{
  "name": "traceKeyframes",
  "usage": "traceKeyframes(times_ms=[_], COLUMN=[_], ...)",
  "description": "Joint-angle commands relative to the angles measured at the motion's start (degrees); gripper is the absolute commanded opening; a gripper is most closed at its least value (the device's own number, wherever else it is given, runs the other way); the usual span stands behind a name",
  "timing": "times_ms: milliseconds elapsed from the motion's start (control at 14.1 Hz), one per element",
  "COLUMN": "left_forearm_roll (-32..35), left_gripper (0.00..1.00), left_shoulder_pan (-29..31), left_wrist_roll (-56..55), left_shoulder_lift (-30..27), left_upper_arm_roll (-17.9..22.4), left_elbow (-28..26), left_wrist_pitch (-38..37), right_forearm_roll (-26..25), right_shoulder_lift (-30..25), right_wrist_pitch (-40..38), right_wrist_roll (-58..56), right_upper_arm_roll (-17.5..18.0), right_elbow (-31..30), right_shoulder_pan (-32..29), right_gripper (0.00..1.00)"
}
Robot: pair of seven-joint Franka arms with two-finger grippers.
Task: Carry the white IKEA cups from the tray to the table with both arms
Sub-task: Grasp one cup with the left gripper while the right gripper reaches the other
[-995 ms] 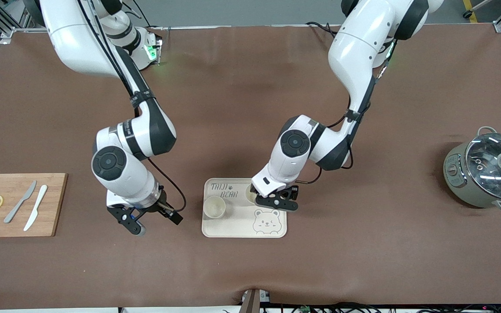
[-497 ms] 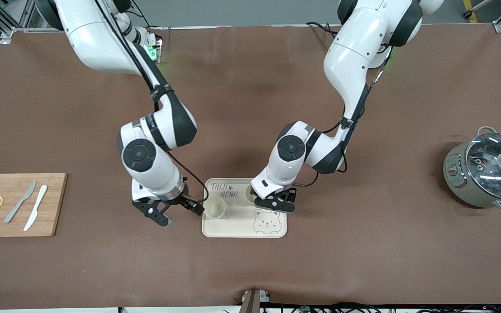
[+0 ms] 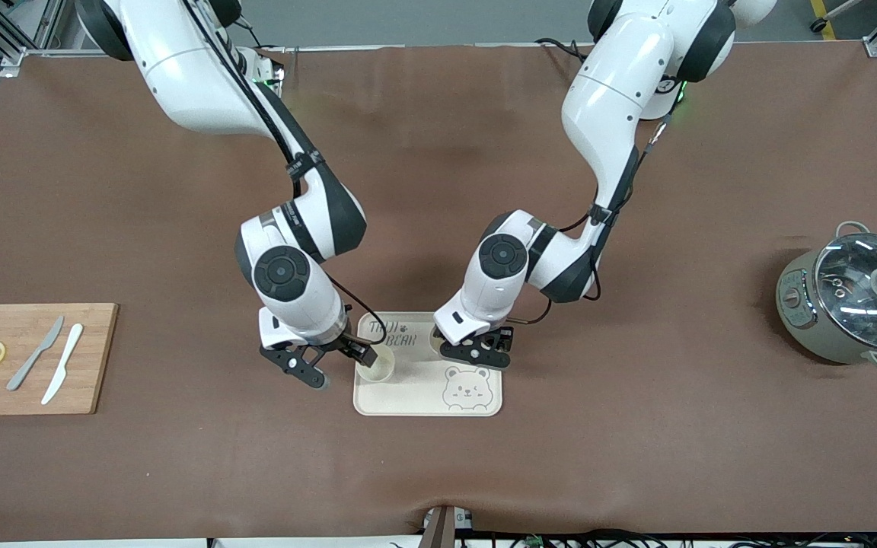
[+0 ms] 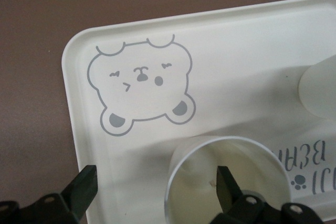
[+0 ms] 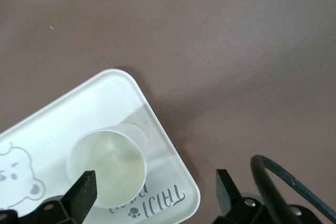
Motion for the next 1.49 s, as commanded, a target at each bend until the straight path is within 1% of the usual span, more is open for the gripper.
traceKeyframes(times_ms=[0,71,142,284,568,781,923,995,1066,1137,1279,1421], left_forearm_roll=[1.0,0.5,1.5,3.8,4.1,4.2,4.3,4.3,4.3,4.3,4.3,4.1], left_gripper=[1.00,0.24,0.00,0.00,0.00,0.00,0.00,0.00,0.00,0.00,0.00,0.00], left_shoulder_pan=[-0.9,-1.3,-1.5,-1.6,-1.6,-1.0,-0.4,0.5,1.6,2.7,5.7,9.7], left_wrist_roll=[-1.7,-4.4,-7.0,-7.6,-7.4,-7.4,-7.2,-6.3,-4.0,-1.3,3.5,11.6], left_shoulder_lift=[0.5,0.4,0.4,0.5,0.2,-1.2,-3.7,-6.2,-9.7,-14.3,-23.3,-29.7], left_upper_arm_roll=[0.6,0.5,0.7,0.6,0.6,0.8,0.7,0.7,0.4,0.4,0.3,0.1], left_elbow=[0.7,0.7,0.6,0.3,0.3,-1.5,-2.3,-3.5,-6.1,-10.2,-19.2,-26.5], left_wrist_pitch=[0.6,0.6,0.6,0.6,0.5,-0.6,-5.0,-8.6,-11.8,-12.7,-12.7,-12.6], right_forearm_roll=[-1.9,-2.2,-2.3,-2.3,-2.5,-2.5,-2.8,-2.9,-3.0,-3.0,-2.9,-2.9], right_shoulder_lift=[2.2,2.7,3.0,3.3,4.8,5.4,5.8,6.1,6.2,6.2,6.2,6.3], right_wrist_pitch=[1.3,1.7,2.2,2.5,4.1,5.4,6.7,7.5,7.6,7.6,7.6,7.9], right_wrist_roll=[1.3,1.3,1.3,1.3,1.3,1.4,1.3,1.4,1.4,1.5,1.7,1.9], right_upper_arm_roll=[-0.3,-0.3,-0.3,-0.3,-0.5,-0.5,-0.5,-0.5,-0.5,-0.5,-0.5,-0.5], right_elbow=[1.1,1.1,1.1,1.1,1.1,1.1,1.1,1.1,1.1,1.1,1.1,1.1], right_shoulder_pan=[1.0,1.0,1.3,1.5,1.5,1.4,1.4,1.4,1.4,1.3,1.2,1.0], right_gripper=[1.00,1.00,1.00,1.00,1.00,1.00,1.00,1.00,1.00,1.00,1.00,1.00])
